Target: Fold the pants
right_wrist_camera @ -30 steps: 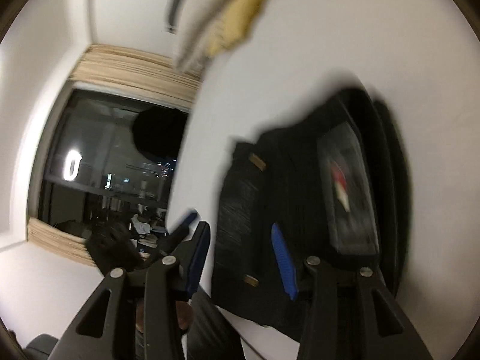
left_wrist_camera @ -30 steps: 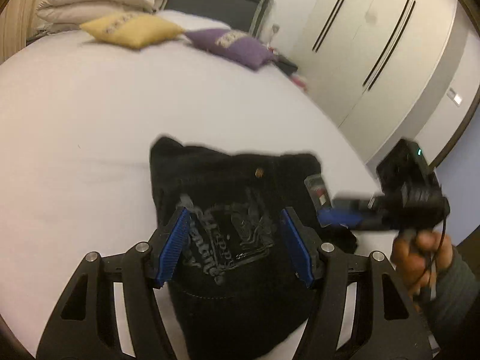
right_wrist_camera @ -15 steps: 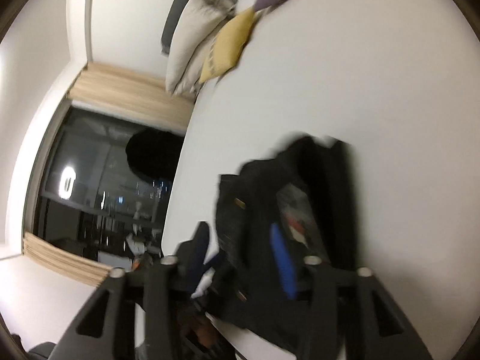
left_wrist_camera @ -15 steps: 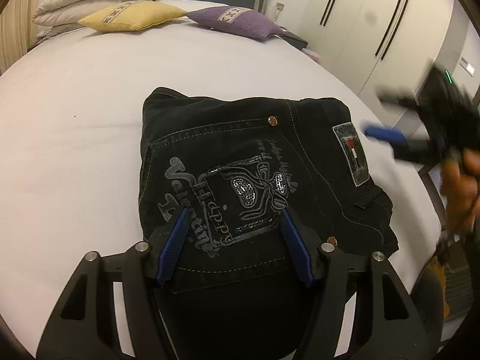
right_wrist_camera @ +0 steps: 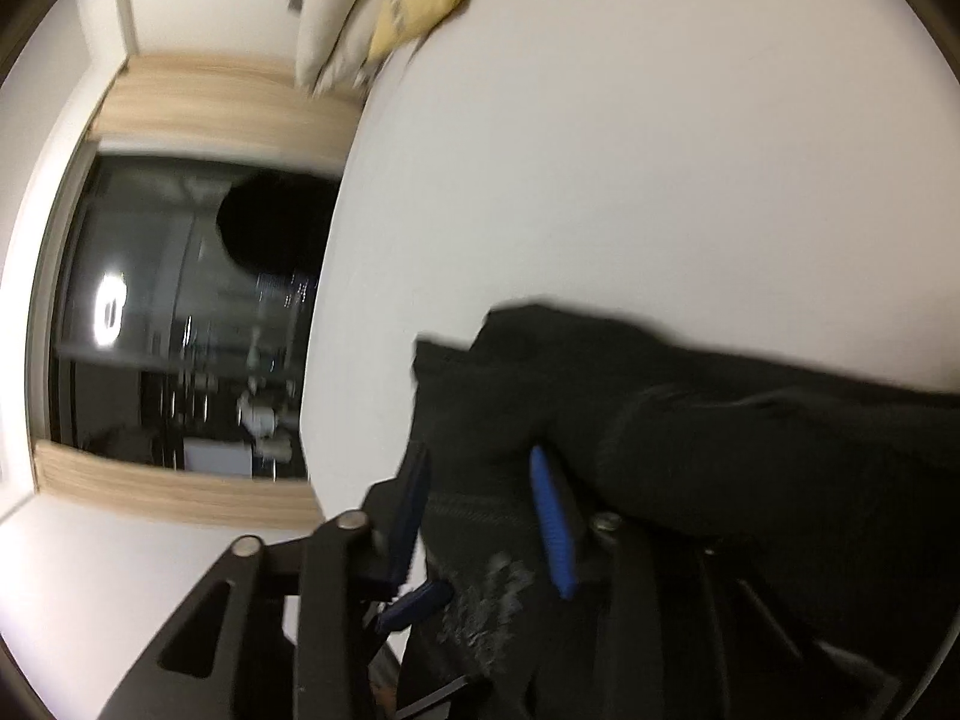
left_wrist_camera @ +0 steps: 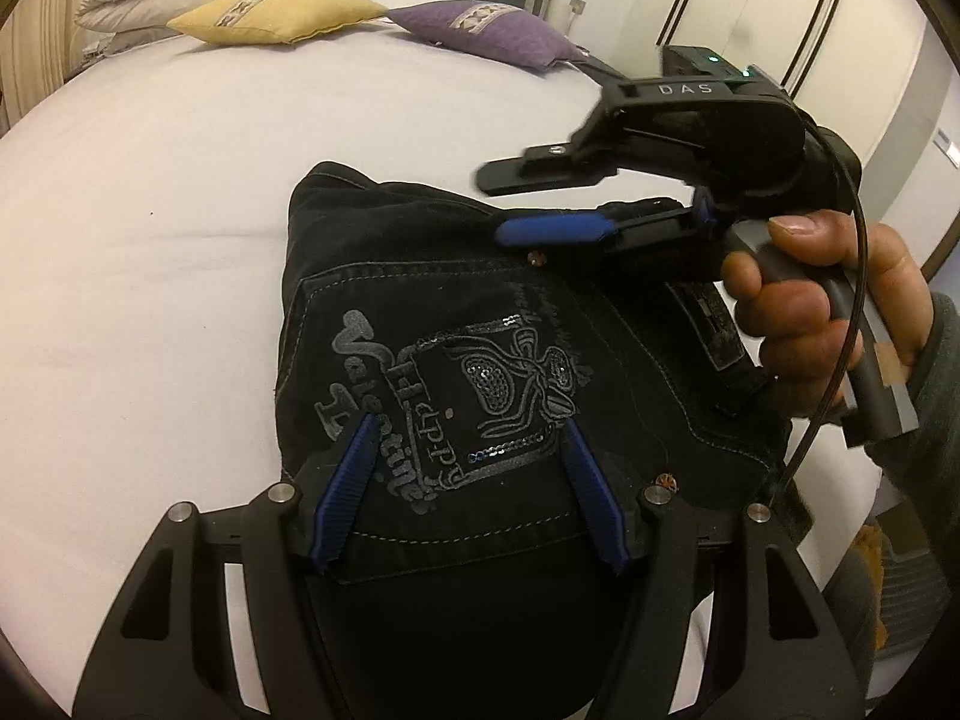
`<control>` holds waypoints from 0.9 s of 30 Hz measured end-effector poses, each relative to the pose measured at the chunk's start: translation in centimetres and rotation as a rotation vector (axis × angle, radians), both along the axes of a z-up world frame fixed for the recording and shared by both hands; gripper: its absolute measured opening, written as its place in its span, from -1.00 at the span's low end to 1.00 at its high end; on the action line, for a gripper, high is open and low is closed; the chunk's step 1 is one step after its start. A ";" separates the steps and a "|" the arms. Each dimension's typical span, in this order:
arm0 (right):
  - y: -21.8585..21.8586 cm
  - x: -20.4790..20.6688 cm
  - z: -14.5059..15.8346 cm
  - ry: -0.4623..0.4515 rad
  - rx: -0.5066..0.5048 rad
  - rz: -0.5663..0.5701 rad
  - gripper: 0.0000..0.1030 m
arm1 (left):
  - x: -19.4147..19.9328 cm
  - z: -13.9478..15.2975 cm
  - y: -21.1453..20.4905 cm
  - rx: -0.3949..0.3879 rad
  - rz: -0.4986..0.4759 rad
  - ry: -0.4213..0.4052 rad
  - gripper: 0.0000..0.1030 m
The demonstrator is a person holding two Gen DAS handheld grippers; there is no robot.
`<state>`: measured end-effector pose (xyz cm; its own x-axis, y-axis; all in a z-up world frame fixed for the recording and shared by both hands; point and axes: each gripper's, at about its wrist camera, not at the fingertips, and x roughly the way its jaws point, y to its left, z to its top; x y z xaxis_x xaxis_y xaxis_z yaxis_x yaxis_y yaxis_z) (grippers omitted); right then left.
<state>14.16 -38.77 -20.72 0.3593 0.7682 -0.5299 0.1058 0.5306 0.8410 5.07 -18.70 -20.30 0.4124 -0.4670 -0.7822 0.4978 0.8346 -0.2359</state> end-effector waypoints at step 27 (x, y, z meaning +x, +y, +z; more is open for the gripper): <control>-10.2 -13.5 4.9 -0.097 -0.202 -0.195 0.69 | 1.7 4.9 8.3 -0.082 0.117 0.019 0.38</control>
